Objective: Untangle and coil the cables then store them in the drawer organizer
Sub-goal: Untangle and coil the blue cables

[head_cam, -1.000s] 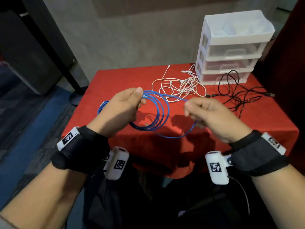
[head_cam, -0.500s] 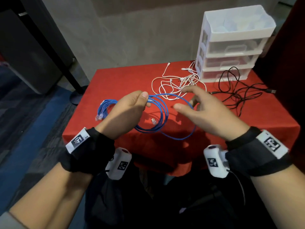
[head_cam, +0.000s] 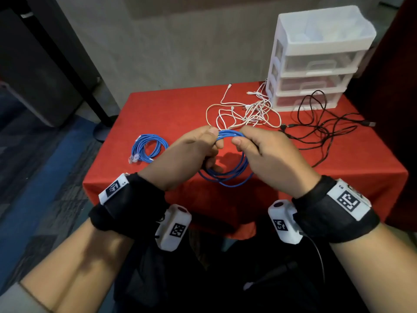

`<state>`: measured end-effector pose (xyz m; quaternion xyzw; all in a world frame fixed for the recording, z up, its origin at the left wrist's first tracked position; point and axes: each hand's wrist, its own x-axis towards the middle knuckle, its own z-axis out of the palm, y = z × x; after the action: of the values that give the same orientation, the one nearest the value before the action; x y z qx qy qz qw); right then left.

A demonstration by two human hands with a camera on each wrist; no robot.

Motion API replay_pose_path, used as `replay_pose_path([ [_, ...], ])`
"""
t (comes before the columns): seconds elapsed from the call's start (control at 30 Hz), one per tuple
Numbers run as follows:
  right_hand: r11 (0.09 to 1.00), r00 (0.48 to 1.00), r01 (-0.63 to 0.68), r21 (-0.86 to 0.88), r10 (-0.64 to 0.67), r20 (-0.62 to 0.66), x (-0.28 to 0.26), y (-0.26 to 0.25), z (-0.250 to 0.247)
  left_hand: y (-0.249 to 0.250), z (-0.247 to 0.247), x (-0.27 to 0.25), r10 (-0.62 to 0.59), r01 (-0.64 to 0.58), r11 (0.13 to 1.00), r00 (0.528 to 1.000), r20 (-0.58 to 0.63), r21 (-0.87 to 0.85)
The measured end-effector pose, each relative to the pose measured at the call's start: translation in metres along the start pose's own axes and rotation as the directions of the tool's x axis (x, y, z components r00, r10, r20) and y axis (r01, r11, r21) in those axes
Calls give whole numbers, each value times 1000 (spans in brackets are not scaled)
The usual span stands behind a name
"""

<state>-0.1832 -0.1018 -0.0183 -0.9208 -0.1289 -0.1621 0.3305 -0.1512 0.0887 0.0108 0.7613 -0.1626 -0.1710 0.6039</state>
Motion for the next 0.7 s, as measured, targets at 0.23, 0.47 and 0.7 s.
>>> replay_pose_path([
  [0.23,968,998,-46,247,34,51,0,-8,-5,-3,-6,4,25,-29,995,999,-46,-97],
  [0.47,944,994,-21,329,-14,104,0,-6,-8,-7,-7,7,104,-105,994,985,-134,3],
  [0.7,937,951,-245,248,182,250,-12,56,-12,-5,-46,11,46,-106,989,889,-455,-107],
])
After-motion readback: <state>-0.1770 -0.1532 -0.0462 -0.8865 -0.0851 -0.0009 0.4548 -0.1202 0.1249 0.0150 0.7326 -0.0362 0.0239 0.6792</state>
